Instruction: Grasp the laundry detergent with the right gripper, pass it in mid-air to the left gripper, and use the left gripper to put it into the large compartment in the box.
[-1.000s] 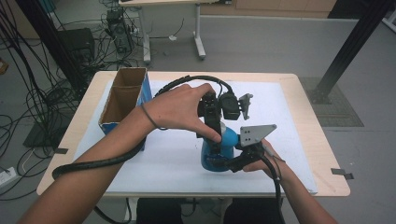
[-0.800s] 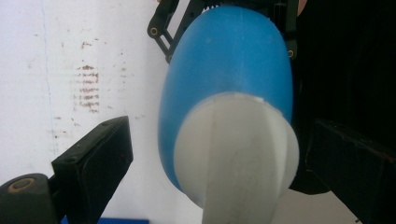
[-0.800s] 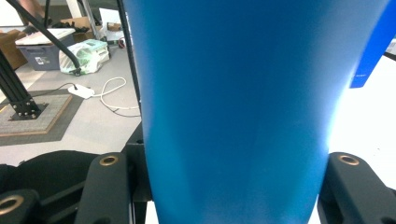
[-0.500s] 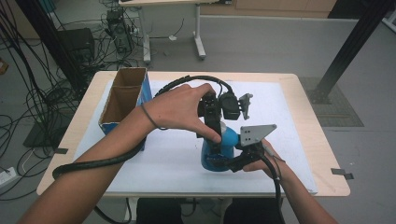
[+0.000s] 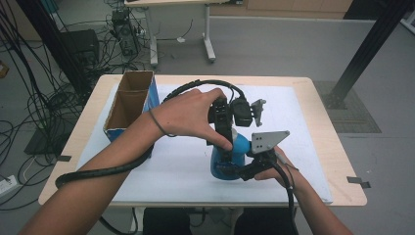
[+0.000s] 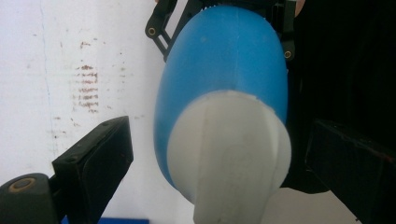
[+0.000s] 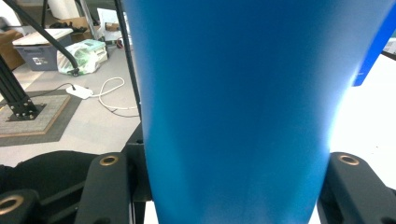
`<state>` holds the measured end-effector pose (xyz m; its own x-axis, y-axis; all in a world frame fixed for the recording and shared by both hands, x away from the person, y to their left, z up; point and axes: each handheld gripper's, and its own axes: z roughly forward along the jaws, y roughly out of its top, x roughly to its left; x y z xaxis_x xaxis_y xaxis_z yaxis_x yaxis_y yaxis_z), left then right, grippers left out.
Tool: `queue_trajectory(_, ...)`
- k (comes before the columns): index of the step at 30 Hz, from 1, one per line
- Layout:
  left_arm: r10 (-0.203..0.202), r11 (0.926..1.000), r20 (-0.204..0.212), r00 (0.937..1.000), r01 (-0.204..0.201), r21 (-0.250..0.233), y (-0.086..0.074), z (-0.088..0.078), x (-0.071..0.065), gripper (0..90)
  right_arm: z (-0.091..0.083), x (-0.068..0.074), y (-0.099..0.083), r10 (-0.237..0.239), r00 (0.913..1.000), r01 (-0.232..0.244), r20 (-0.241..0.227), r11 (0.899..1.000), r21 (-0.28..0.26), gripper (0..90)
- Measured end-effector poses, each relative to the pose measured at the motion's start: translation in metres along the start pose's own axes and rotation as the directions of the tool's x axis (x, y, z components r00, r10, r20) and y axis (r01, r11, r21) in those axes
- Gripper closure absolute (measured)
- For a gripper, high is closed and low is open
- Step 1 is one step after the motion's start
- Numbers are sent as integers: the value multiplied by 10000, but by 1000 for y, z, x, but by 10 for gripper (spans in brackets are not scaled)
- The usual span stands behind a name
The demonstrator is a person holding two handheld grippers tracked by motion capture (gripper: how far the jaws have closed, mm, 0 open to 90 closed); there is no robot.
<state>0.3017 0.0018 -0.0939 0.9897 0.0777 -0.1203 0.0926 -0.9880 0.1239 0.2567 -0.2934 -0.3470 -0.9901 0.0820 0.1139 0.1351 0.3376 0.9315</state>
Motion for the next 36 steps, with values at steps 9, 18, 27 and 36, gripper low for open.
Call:
queue_trajectory(9, 73, 9999, -31, 10000, -72, 75, 4, 2, 0, 85, -1, 0, 1, -37, 10000, 37, 16, 10000, 6, 424)
queue_trajectory(18, 247, 9995, -128, 9996, -245, 179, 11, 5, -4, 113, -1, -1, 2, -101, 9999, 102, -29, 9999, 68, 424)
queue_trajectory(27, 395, 9983, -245, 9989, -384, 429, 18, 9, -7, 154, -1, -1, 3, -146, 9998, 146, -94, 9999, 58, 424)
queue_trajectory(36, 484, 9970, -369, 9981, -460, 630, 22, 11, -10, 199, 0, 0, 3, -167, 9998, 167, -97, 9998, 80, 424)
